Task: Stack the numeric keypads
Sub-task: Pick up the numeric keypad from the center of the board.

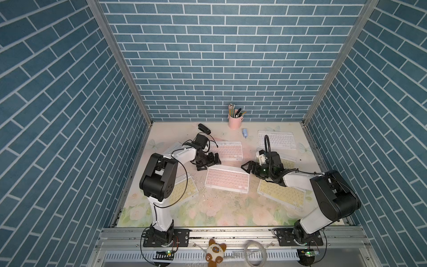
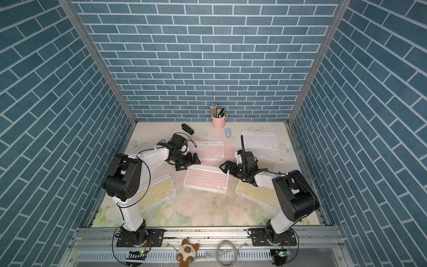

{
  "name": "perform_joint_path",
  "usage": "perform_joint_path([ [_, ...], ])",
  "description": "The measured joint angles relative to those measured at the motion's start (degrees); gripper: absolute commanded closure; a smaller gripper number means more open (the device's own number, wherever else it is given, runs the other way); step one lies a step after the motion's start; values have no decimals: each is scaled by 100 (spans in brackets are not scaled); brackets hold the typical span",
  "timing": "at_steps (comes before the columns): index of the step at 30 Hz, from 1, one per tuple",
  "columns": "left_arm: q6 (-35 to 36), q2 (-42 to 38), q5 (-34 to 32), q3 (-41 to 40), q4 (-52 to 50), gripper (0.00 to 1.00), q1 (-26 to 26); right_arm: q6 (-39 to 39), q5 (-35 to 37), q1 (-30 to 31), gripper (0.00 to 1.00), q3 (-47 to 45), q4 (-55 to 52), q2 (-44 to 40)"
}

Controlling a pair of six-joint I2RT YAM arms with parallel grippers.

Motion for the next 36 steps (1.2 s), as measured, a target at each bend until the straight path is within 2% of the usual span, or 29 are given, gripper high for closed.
perform_joint_path([
  [16, 514, -352, -66, -472, 98, 0, 2, 337, -127, 2, 1, -13, 654, 221],
  [25, 520, -352, 474, -623, 398, 1, 2, 498, -111, 20, 1, -144, 1008, 267],
  [36, 522, -352, 595, -640, 407, 0, 0, 544, 111, 48, 1, -354, 911, -22],
])
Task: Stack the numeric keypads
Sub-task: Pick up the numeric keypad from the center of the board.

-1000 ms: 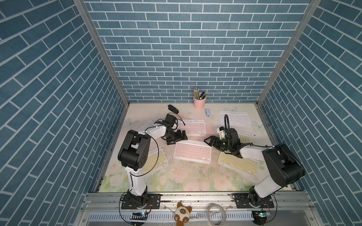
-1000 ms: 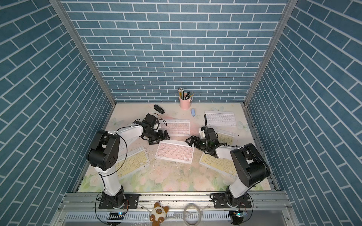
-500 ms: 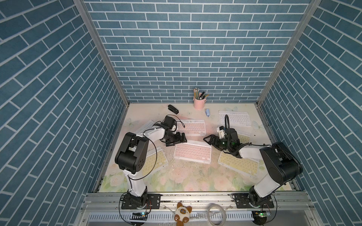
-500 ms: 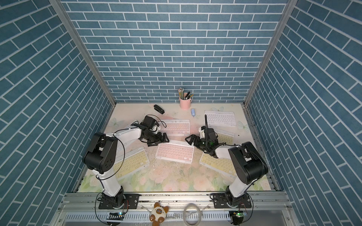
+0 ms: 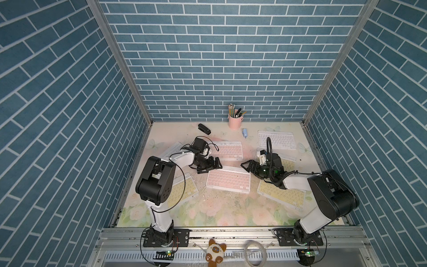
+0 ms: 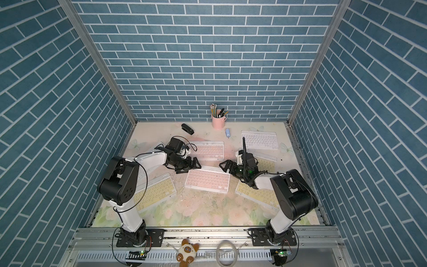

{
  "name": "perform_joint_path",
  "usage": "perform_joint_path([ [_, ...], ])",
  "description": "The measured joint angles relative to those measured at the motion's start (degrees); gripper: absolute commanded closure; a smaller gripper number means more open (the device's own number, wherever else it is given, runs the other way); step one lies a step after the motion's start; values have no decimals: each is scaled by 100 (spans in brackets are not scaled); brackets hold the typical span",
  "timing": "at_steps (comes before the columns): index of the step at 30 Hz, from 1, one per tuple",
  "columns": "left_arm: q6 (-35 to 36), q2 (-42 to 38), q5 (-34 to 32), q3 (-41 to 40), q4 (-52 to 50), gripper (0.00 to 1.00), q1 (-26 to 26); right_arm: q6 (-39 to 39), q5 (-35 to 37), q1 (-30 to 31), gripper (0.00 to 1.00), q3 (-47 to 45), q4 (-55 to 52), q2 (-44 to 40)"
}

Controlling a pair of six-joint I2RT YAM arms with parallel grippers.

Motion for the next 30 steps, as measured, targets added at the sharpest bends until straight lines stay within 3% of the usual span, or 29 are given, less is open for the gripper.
perform_joint_path([
  [6, 4, 0, 0, 0, -2, 0, 0, -11, 195, -39, 1, -87, -297, -398],
  [15, -9, 0, 44, -15, 11, 0, 0, 57, 151, -46, 1, -74, 61, 72],
  [30, -160, -33, 140, -133, 256, 0, 2, 214, 199, 39, 1, -76, 302, 140],
])
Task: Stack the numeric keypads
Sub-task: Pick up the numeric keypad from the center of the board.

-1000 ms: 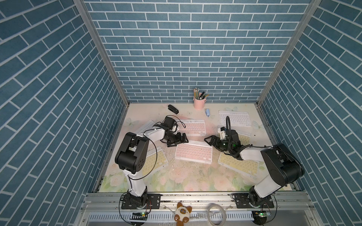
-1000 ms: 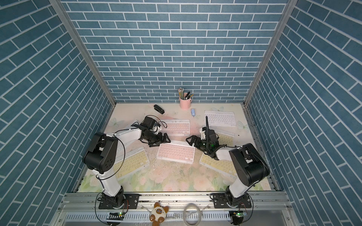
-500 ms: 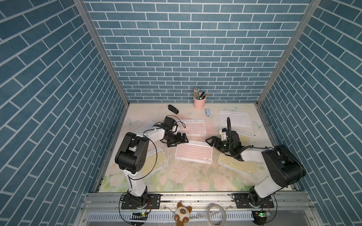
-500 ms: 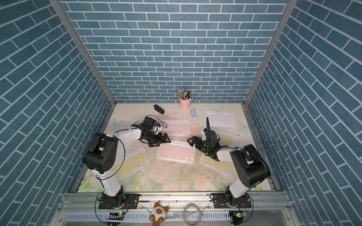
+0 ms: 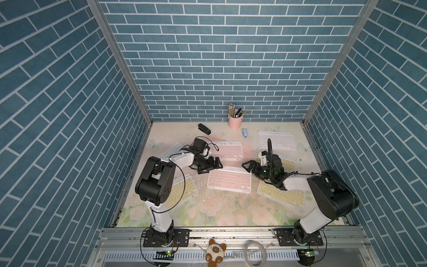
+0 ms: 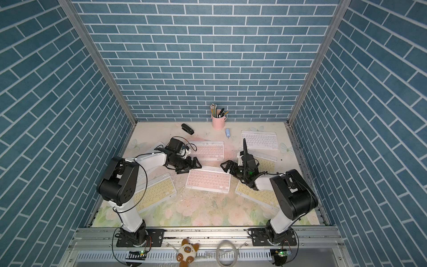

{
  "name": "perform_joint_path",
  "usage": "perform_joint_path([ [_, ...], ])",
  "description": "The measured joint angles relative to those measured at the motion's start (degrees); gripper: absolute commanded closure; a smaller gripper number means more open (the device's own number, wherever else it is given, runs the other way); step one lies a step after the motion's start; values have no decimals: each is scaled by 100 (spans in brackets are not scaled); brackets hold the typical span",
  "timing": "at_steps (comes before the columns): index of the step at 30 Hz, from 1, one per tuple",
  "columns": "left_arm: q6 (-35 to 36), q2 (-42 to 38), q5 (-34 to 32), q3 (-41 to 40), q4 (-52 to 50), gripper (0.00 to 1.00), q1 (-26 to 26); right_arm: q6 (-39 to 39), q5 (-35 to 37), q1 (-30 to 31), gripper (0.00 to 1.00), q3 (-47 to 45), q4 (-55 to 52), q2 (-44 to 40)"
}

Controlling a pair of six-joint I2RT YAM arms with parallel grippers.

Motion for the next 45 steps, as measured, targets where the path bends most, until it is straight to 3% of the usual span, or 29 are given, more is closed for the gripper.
perform_joint_path([
  [17, -22, -42, -107, -50, 68, 0, 33, 39, 66, 131, 2, -177, 579, -90],
  [30, -57, -74, -267, -61, 59, 0, 72, 37, 111, 236, 2, -195, 1777, -192],
  [45, -111, -168, -297, -166, 55, 0, 76, 334, 745, 511, 3, 81, 2371, 52],
])
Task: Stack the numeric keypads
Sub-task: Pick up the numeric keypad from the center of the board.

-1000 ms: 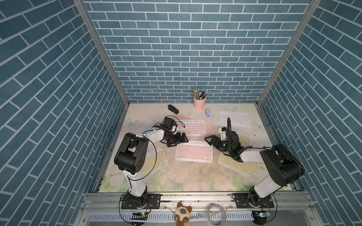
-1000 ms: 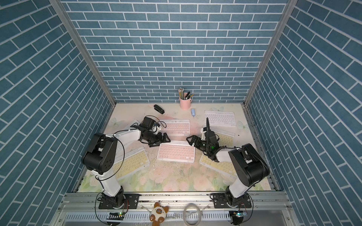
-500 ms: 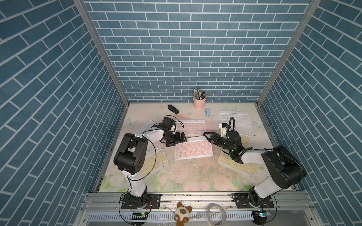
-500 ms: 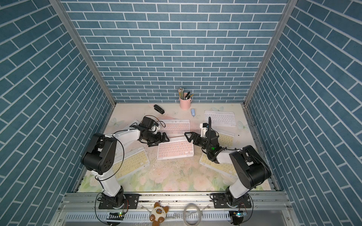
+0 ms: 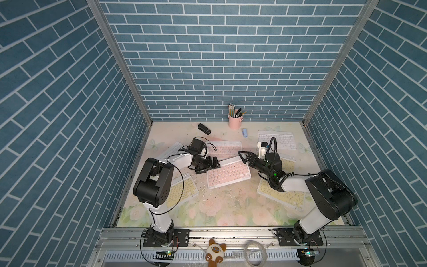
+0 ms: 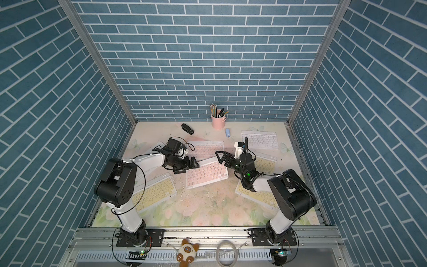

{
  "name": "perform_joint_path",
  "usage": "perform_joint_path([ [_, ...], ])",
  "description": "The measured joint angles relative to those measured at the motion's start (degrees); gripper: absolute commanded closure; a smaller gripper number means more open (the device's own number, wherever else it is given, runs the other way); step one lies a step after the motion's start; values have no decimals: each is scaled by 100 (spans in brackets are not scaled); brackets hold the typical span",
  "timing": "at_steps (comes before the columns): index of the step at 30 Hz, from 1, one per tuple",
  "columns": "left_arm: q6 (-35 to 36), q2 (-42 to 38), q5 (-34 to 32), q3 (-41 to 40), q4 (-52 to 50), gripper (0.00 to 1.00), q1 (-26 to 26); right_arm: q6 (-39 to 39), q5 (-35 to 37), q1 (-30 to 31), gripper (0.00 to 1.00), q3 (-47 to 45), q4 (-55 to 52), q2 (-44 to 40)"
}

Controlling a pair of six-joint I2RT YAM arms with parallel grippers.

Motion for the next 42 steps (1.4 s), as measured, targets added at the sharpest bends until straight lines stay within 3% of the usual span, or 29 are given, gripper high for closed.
perform_joint_path([
  [25, -125, -90, 0, -107, -11, 1, 4, 815, 1156, 398, 4, 20, 1294, 627],
  [42, -258, -175, -68, -195, -4, 0, 33, 905, 1311, 734, 4, 350, 1875, 634],
])
